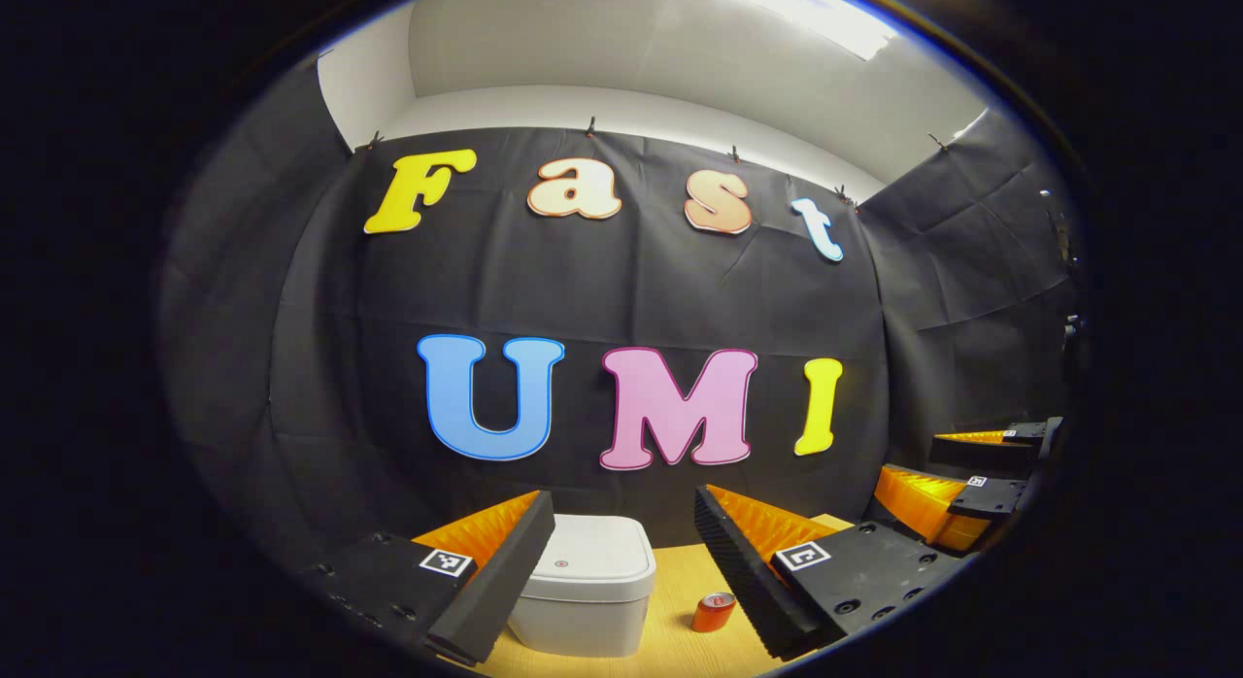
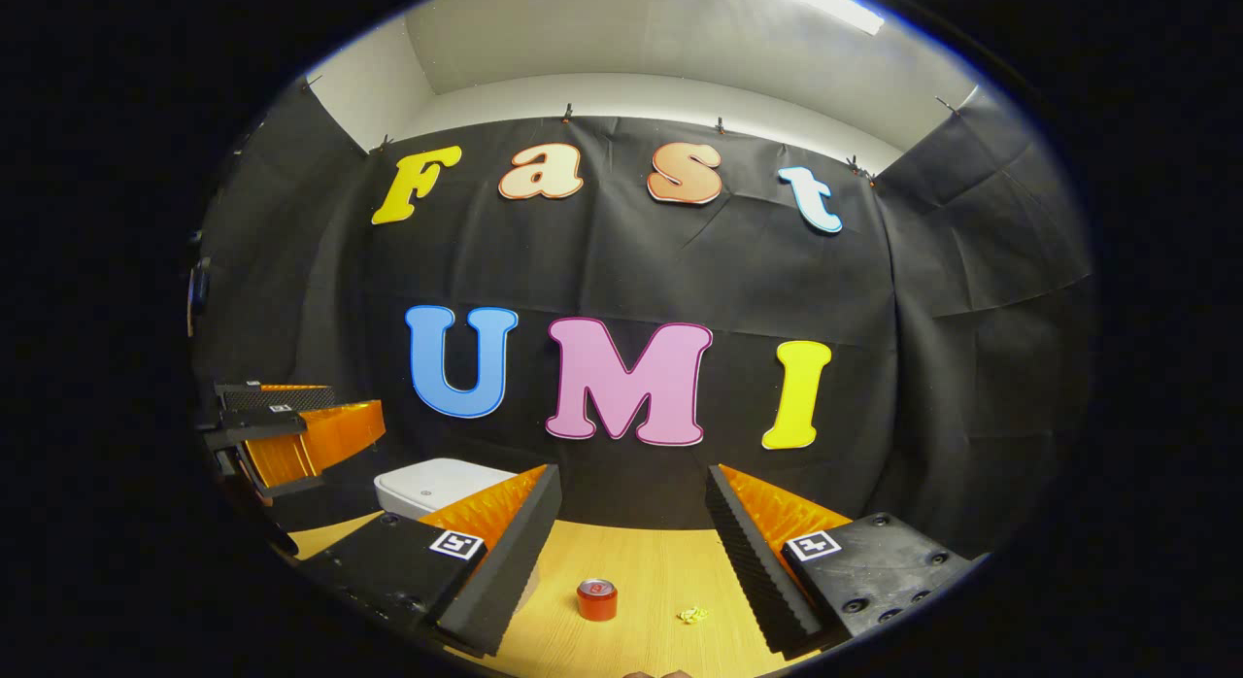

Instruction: Press the lid of the desktop garbage bin to open it, pick up the crumpled paper on the desktop and throw it into the bin, then pick up the pop can on the desktop and drop it into the bin, and finally close the garbage bin lid.

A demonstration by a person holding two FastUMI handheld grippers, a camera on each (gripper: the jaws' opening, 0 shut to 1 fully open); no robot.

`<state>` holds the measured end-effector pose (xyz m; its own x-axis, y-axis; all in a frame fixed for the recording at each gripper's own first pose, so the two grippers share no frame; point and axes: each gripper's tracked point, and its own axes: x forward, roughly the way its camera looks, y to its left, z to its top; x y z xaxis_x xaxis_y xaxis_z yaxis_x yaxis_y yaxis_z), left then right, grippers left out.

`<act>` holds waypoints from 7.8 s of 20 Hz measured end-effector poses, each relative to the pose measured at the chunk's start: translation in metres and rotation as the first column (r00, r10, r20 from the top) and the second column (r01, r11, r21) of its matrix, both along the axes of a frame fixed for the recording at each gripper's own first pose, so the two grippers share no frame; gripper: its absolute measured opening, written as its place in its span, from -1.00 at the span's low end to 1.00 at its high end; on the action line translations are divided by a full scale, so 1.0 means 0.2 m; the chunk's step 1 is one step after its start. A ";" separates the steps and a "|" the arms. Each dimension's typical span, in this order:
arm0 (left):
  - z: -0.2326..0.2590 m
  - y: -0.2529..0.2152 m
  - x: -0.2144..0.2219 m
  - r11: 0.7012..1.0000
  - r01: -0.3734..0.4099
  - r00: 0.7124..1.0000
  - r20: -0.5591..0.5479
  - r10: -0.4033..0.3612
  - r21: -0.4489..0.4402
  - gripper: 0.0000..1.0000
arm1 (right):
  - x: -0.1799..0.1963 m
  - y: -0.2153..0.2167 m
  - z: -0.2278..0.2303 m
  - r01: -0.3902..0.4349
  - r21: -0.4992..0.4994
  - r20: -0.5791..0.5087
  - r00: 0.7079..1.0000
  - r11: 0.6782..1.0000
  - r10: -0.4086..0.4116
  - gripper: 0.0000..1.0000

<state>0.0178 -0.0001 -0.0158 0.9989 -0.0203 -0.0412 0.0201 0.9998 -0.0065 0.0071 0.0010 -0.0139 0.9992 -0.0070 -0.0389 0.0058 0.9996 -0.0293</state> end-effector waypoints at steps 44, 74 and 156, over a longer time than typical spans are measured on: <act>-0.98 0.28 0.64 0.996 -0.032 0.956 -0.290 0.053 0.078 -0.87 | -0.08 -0.38 -0.42 0.115 -0.037 -0.221 0.968 0.993 -0.120 0.94; -0.35 -0.44 0.12 0.977 0.197 0.975 -0.122 -0.186 0.080 -0.07 | 0.04 -0.54 -0.68 0.131 -0.039 -0.343 0.929 0.991 -0.136 0.94; -0.74 0.13 -0.31 0.972 -0.220 0.916 -0.328 0.233 0.076 0.92 | 1.07 1.16 -0.78 -0.685 0.166 -0.548 0.534 0.709 0.644 0.98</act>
